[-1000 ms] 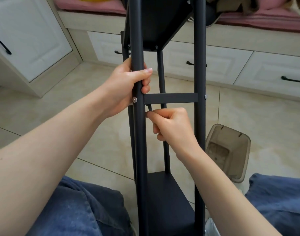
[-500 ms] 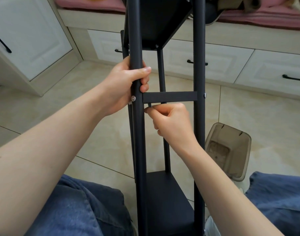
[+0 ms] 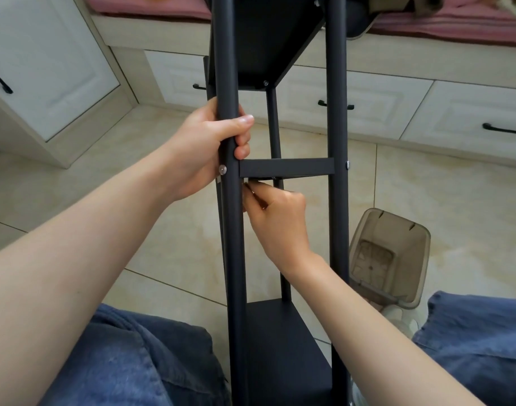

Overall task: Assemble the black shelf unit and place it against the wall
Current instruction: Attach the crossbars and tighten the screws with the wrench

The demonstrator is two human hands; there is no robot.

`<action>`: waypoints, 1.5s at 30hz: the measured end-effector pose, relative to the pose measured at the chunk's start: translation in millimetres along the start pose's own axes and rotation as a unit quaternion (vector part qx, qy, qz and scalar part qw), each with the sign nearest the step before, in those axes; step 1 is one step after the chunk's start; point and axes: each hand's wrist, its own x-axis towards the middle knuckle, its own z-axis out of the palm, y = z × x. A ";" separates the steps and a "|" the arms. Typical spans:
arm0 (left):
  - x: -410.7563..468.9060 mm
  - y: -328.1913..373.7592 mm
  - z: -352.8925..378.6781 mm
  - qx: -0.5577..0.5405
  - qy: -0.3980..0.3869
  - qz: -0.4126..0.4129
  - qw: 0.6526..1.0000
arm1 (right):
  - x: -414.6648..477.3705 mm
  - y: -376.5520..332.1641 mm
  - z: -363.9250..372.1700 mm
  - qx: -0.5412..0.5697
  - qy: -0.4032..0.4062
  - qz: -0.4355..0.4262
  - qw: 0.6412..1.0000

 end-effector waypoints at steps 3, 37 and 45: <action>0.5 -1.0 -0.1 0.001 -0.003 -0.002 1.000 | 1.3 1.5 5.0 0.006 0.033 -0.001 0.999; -2.7 -1.7 -1.0 0.003 0.000 -0.002 1.000 | 6.9 -26.9 -24.0 0.031 -0.062 0.090 0.994; -2.6 -1.5 -0.2 0.001 0.000 -0.002 1.000 | -0.8 -12.3 -2.9 0.012 -0.011 0.038 0.999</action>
